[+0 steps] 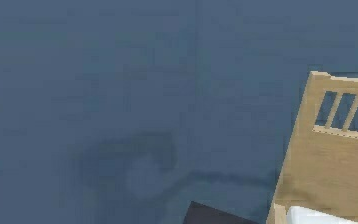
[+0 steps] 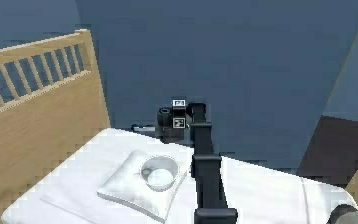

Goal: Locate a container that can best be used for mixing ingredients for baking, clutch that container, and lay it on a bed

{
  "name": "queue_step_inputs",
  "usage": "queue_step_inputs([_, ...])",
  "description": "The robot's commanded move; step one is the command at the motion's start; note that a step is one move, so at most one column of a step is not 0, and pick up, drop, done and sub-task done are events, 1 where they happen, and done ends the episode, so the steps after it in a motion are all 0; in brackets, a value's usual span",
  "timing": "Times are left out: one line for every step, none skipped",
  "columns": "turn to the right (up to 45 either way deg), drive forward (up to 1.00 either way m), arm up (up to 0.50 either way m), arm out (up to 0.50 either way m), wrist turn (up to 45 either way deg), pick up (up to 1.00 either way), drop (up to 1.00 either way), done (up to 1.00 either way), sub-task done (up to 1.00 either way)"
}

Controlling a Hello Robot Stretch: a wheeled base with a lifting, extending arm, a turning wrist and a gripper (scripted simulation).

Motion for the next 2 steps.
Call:
queue_step_inputs([0.0, 0.0, -0.32, 0.0, 0.0, 0.0, 0.0, 0.0, 0.0])
queue_step_inputs([0.0, 0.0, 0.0, 0.0, 0.0, 1.0, 0.0, 0.0, 0.0])
